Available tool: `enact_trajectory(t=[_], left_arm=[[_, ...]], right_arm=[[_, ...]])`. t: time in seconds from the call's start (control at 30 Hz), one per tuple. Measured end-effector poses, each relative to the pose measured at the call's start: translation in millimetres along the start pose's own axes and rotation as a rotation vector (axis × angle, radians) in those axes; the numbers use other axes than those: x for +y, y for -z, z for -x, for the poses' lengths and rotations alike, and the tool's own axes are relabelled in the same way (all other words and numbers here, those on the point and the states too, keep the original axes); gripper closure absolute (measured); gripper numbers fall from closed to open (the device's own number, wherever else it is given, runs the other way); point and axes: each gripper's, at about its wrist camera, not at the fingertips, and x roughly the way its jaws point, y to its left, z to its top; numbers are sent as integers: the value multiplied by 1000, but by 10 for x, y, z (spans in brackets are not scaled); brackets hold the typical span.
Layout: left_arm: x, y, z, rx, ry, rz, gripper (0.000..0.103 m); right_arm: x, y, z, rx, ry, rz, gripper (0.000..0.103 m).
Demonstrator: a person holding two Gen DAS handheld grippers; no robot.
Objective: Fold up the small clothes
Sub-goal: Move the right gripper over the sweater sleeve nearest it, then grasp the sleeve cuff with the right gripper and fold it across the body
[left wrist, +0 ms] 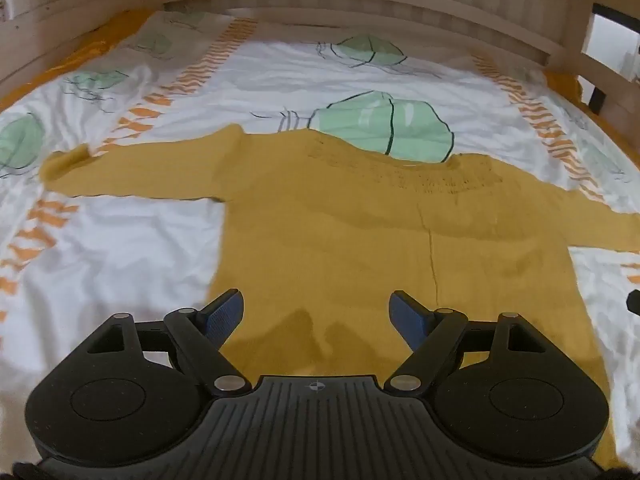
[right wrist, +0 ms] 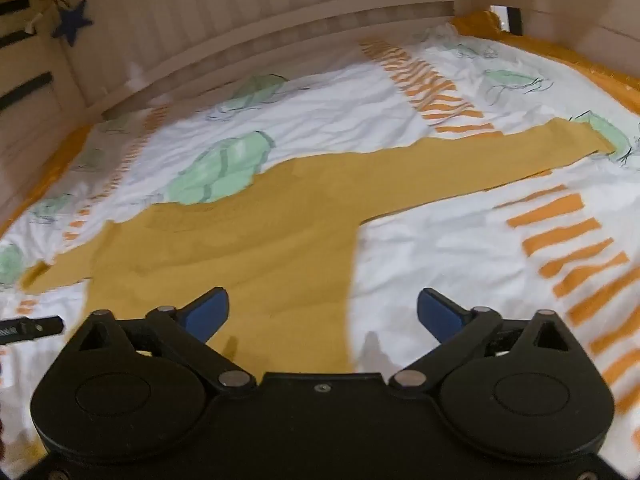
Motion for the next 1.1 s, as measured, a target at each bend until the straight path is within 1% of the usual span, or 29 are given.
enact_trajectory(t=[0.13,0.2,0.33,0.43,0.5,0.57,0.6,0.7,0.77,0.8,0.87,0.93,1.0,1.1], left_arm=[[-116,-104,-281,4,20,-2,24],[-197,-109,-428,2,31,-9,24],[-355,-152,-694,-4,24,-40,24],[-448,-149,-900,4,32,-50,24],[-498,-125,-1066,27,6,-71,24],[-536,-73,-1220,55,-16,-89,22],[-548,-47,-1260,28,-34,-108,19],[-571,61,-1250,-73,-55,-129,14],[-584,86,-1242,-101,-69,-148,13],[-582,83,-1238,-102,-66,-145,12],[-570,97,-1236,-103,-38,-114,10],[-572,109,-1245,-106,-16,-85,9],[-628,115,-1257,-109,-24,-93,8],[-659,123,-1287,-110,-32,-98,5]], right_arm=[[-241,-132,-237,-8,48,-8,14],[-367,-216,-348,-12,81,-8,17],[-756,-405,-553,-30,137,-60,22],[-1083,-546,-693,-44,180,-126,28],[-1311,-645,-787,-53,215,-165,37],[-1524,-725,-868,-64,251,-195,39],[-1636,-761,-903,-74,272,-218,39],[-1909,-831,-997,-92,318,-278,39],[-2069,-856,-1065,-101,329,-320,39],[-2146,-863,-1099,-106,331,-347,39],[-2289,-867,-1151,-125,328,-403,39],[-2408,-868,-1195,-154,307,-452,39],[-2477,-876,-1217,-187,287,-482,39],[-2582,-917,-1269,-209,269,-530,39]])
